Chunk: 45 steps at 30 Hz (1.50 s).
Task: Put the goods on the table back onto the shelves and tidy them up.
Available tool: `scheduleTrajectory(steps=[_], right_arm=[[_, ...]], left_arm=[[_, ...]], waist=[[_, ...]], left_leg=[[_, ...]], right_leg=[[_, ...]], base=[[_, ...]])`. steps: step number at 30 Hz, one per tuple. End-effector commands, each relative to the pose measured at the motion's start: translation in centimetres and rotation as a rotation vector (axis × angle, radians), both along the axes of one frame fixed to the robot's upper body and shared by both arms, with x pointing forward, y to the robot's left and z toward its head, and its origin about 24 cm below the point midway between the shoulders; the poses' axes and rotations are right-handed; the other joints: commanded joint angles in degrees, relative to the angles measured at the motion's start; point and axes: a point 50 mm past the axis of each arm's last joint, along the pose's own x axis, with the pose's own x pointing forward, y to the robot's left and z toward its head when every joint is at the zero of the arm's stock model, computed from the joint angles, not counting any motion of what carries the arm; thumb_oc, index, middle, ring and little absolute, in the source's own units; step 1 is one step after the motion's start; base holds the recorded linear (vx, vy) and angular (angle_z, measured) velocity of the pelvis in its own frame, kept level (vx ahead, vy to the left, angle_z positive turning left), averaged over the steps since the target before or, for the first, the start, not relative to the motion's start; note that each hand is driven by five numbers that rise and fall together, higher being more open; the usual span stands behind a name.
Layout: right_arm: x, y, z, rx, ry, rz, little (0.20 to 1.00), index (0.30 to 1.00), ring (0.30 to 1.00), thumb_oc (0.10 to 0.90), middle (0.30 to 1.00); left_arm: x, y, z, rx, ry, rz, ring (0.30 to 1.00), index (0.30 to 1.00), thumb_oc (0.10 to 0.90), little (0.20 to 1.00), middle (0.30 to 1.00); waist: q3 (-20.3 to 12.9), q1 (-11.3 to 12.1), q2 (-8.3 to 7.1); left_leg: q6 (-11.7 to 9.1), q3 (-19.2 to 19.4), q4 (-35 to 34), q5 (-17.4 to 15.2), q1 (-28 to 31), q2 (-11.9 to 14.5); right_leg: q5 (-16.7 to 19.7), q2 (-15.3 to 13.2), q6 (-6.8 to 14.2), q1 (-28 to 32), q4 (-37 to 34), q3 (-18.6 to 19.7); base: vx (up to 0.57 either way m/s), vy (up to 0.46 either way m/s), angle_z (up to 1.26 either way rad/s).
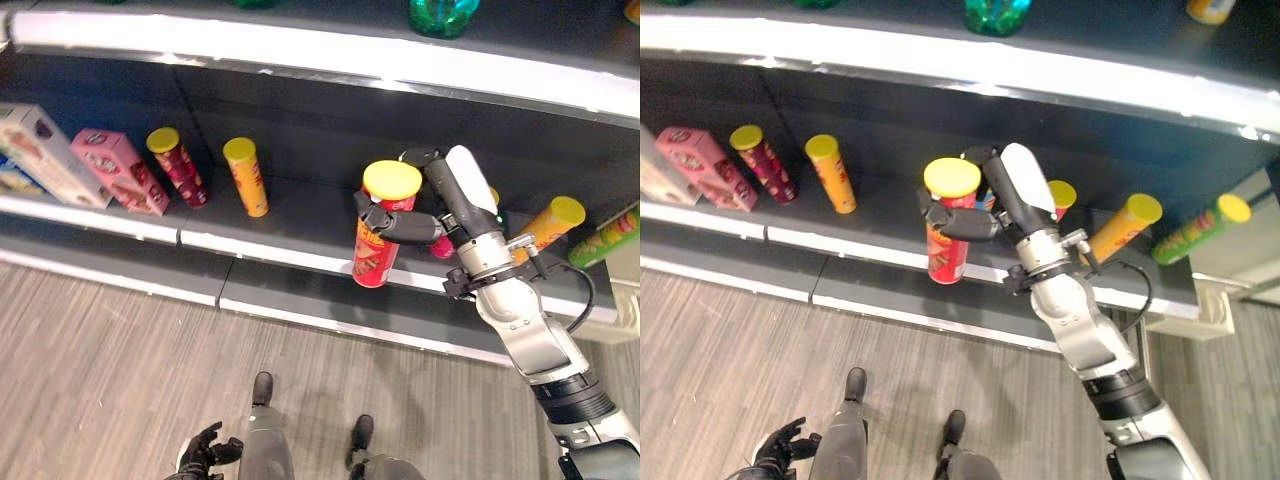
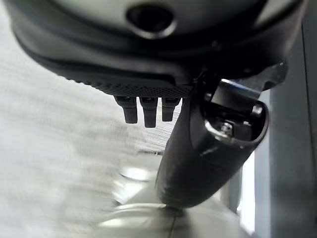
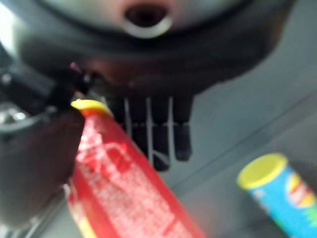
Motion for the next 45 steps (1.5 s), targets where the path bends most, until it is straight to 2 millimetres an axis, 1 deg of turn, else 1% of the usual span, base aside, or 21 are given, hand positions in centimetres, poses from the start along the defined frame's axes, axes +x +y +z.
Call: scheduleTrajectory(steps=[1, 4, 6, 7, 10, 11, 12, 15, 19, 23, 24, 25, 26, 27, 29, 32, 33, 36, 38, 40, 45], right_arm=[[-2.5, 1.5, 7.8, 0.030, -0.413, 0.085, 0.300, 0.300, 0.300, 0.400, 0.300], [-2.6, 2.2, 7.7, 0.026, -0.430, 0.094, 0.300, 0.300, 0.300, 0.400, 0.300], [-2.7, 2.8, 7.4, 0.016, -0.422, 0.111, 0.300, 0.300, 0.300, 0.400, 0.300], [-2.9, 3.3, 7.2, 0.001, -0.432, 0.121, 0.300, 0.300, 0.300, 0.400, 0.300], [-3.4, 3.9, 7.0, -0.016, -0.450, 0.137, 0.300, 0.300, 0.300, 0.400, 0.300], [-3.4, 3.9, 7.0, -0.016, -0.450, 0.137, 0.300, 0.300, 0.300, 0.400, 0.300], [-3.4, 4.5, 6.6, -0.030, -0.437, 0.162, 0.300, 0.300, 0.300, 0.400, 0.300], [-3.2, 5.2, 6.0, -0.052, -0.415, 0.173, 0.300, 0.300, 0.300, 0.400, 0.300], [-2.6, 5.8, 5.5, -0.063, -0.420, 0.149, 0.300, 0.300, 0.300, 0.400, 0.300], [-1.7, 6.7, 5.9, -0.128, -0.500, 0.080, 0.300, 0.300, 0.300, 0.400, 0.300], [-1.7, 6.7, 5.9, -0.128, -0.500, 0.080, 0.300, 0.300, 0.300, 0.400, 0.300], [-1.2, 7.2, 6.2, -0.130, -0.545, 0.039, 0.300, 0.300, 0.300, 0.400, 0.300], [-1.2, 7.3, 6.2, -0.130, -0.546, 0.039, 0.300, 0.300, 0.300, 0.400, 0.300], [-0.8, 7.3, 6.4, -0.129, -0.568, 0.000, 0.300, 0.300, 0.300, 0.400, 0.300], [-0.5, 7.2, 6.8, -0.121, -0.595, -0.035, 0.300, 0.300, 0.300, 0.400, 0.300], [0.1, 6.7, 6.9, -0.119, -0.607, -0.089, 0.300, 0.300, 0.300, 0.400, 0.300], [0.7, 6.0, 7.0, -0.125, -0.610, -0.152, 0.300, 0.300, 0.300, 0.400, 0.300], [1.3, 4.8, 7.1, -0.103, -0.620, -0.236, 0.300, 0.300, 0.300, 0.400, 0.300], [1.4, 4.4, 7.1, -0.096, -0.621, -0.260, 0.300, 0.300, 0.300, 0.400, 0.300], [1.7, 3.5, 7.1, -0.077, -0.633, -0.329, 0.300, 0.300, 0.300, 0.400, 0.300], [1.8, 3.2, 7.3, -0.053, -0.651, -0.377, 0.300, 0.300, 0.300, 0.400, 0.300]], left_arm=[[1.4, 2.2, 1.5, 0.097, -0.089, -0.095, 0.900, 0.900, 0.800, 0.900, 0.900], [0.9, 2.7, 1.6, 0.114, -0.080, -0.074, 0.900, 0.900, 0.800, 0.900, 0.900], [0.1, 2.8, 1.2, 0.116, -0.046, -0.064, 0.900, 0.900, 0.800, 0.900, 0.900], [0.0, 2.5, 1.0, 0.117, -0.038, -0.075, 0.900, 0.900, 0.800, 0.900, 0.900], [-0.1, 2.0, 0.8, 0.115, -0.026, -0.080, 0.900, 0.900, 0.800, 0.900, 0.900], [-0.1, 2.0, 0.8, 0.115, -0.026, -0.080, 0.900, 0.900, 0.800, 0.900, 0.900], [-0.1, 1.8, 0.7, 0.113, -0.021, -0.084, 0.900, 0.900, 0.800, 0.900, 0.900], [-0.2, 1.9, 0.7, 0.117, -0.021, -0.086, 0.900, 0.900, 0.800, 0.900, 0.900], [0.1, 2.1, 1.1, 0.135, -0.048, -0.087, 0.900, 0.900, 0.800, 0.900, 0.900], [1.0, 2.6, 1.9, 0.161, -0.105, -0.091, 0.900, 0.900, 0.800, 0.900, 0.900], [1.1, 2.6, 1.9, 0.161, -0.105, -0.091, 0.900, 0.900, 0.800, 0.900, 0.900], [1.3, 2.8, 2.4, 0.177, -0.129, -0.103, 0.900, 0.900, 0.800, 0.900, 0.900], [1.3, 2.8, 2.4, 0.177, -0.129, -0.103, 0.900, 0.900, 0.800, 0.900, 0.900], [1.3, 3.0, 2.6, 0.186, -0.137, -0.110, 0.900, 0.900, 0.800, 0.900, 0.900], [1.4, 3.1, 2.9, 0.194, -0.152, -0.115, 0.900, 0.900, 0.800, 0.900, 0.900], [1.4, 3.2, 3.0, 0.197, -0.156, -0.121, 0.900, 0.900, 0.800, 0.900, 0.900], [1.4, 3.3, 3.1, 0.200, -0.161, -0.131, 0.900, 0.900, 0.800, 0.900, 0.900], [1.4, 3.2, 3.3, 0.195, -0.173, -0.137, 0.900, 0.900, 0.800, 0.900, 0.900], [1.5, 3.2, 3.3, 0.195, -0.174, -0.142, 0.900, 0.900, 0.800, 0.900, 0.900], [1.9, 3.1, 3.5, 0.196, -0.188, -0.165, 0.900, 0.900, 0.800, 0.900, 0.900], [3.6, 2.9, 4.7, 0.203, -0.261, -0.216, 0.900, 0.900, 0.800, 0.900, 0.900]], waist=[[-4.7, 0.8, -1.71], [-4.7, 0.9, -1.65], [-5.1, 0.5, -2.03], [-5.0, 0.5, -2.63], [-4.9, 0.3, -3.51], [-4.9, 0.3, -3.52], [-4.7, 0.3, -3.84], [-4.3, 0.6, -4.18], [-3.1, 1.5, -4.48], [-0.3, 3.2, -4.54], [-0.3, 3.2, -4.57], [1.1, 4.9, -4.62], [1.1, 4.9, -4.69], [1.6, 5.9, -4.74], [2.0, 6.8, -4.90], [2.0, 7.5, -4.97], [2.1, 8.0, -4.75], [2.4, 8.5, -4.38], [2.4, 8.6, -4.29], [3.0, 9.0, -3.90], [4.5, 9.4, -3.06]], left_leg=[[0.2, 2.6, -1.6, -3.2, 4.8, -2.6], [1.3, 4.4, -4.7, -2.8, 7.1, -3.7], [1.5, 5.3, -6.2, -2.8, 8.4, -4.1], [1.5, 5.3, -6.4, -2.7, 8.8, -4.2], [1.6, 5.3, -6.4, -2.9, 9.0, -4.2], [1.6, 5.3, -6.4, -2.9, 9.0, -4.2], [1.6, 5.3, -6.4, -3.0, 9.2, -4.1], [1.6, 5.1, -6.4, -3.2, 9.6, -4.0], [1.8, 4.7, -5.8, -3.5, 10.0, -3.9], [2.3, 3.9, -3.0, -4.4, 9.4, -3.8], [2.3, 3.9, -3.0, -4.4, 9.4, -3.9], [2.6, 3.0, -1.4, -4.9, 8.6, -4.1], [2.6, 3.0, -1.3, -4.9, 8.5, -4.2], [2.8, 2.4, -0.5, -5.2, 7.9, -4.4], [3.0, 2.0, 0.3, -5.5, 7.0, -4.8], [3.1, 1.2, 0.9, -5.5, 6.0, -5.1], [3.1, 0.7, 1.0, -5.5, 5.3, -5.4], [3.3, -0.2, 1.2, -5.3, 4.0, -5.9], [3.3, -0.4, 1.2, -5.2, 3.7, -6.0], [3.3, -1.1, 1.5, -5.0, 2.5, -6.2], [3.3, -2.2, 3.1, -4.9, 0.0, -6.7]], right_leg=[[0.5, -10.3, 6.3, -3.3, 3.9, -2.9], [1.3, -11.4, 7.1, -4.4, 4.4, -2.1], [1.5, -12.1, 7.8, -4.2, 4.7, -1.9], [1.5, -12.6, 8.3, -3.7, 4.6, -2.6], [1.5, -13.2, 8.7, -3.7, 5.1, -3.1], [1.4, -13.2, 8.7, -3.7, 5.2, -3.1], [1.2, -13.5, 8.8, -3.4, 5.7, -3.4], [0.9, -13.7, 9.0, -3.0, 6.1, -4.0], [0.0, -14.0, 9.2, -2.9, 7.8, -4.8], [-2.0, -15.0, 9.0, -4.9, 13.4, -4.4], [-2.0, -15.0, 9.0, -4.9, 13.5, -4.4], [-2.8, -15.5, 9.1, -5.9, 15.7, -4.2], [-2.9, -15.6, 9.1, -5.9, 15.9, -4.1], [-3.1, -16.0, 9.3, -6.5, 17.2, -4.1], [-3.3, -16.5, 9.5, -7.4, 18.4, -3.9], [-3.5, -16.9, 9.7, -8.3, 19.2, -3.9], [-3.6, -17.2, 9.8, -8.8, 19.7, -4.0], [-3.6, -17.7, 10.0, -9.9, 20.5, -4.1], [-3.5, -17.8, 10.1, -10.2, 20.7, -4.2], [-3.3, -18.3, 10.2, -10.7, 20.9, -5.1], [-3.0, -18.9, 10.3, -12.0, 21.8, -6.3]], base=[[0.01, 0.133, -0.99], [0.03, 0.167, -0.11], [0.05, 0.094, -0.02], [0.02, 0.019, 0.19], [-0.01, -0.004, 0.20], [0.00, 0.000, 0.00], [-0.01, -0.008, -0.04], [-0.02, -0.020, -0.05], [-0.02, -0.006, 0.04], [-0.06, -0.007, 0.18], [-0.06, -0.024, 0.13], [-0.04, -0.026, 0.13], [-0.07, -0.041, 0.07], [-0.03, -0.017, 0.13], [-0.04, -0.022, 0.13], [-0.02, -0.016, 0.11], [-0.03, -0.010, 0.28], [-0.03, -0.005, 0.27], [-0.02, -0.009, 0.03], [-0.05, -0.035, 0.06], [-0.05, -0.009, 0.21]])
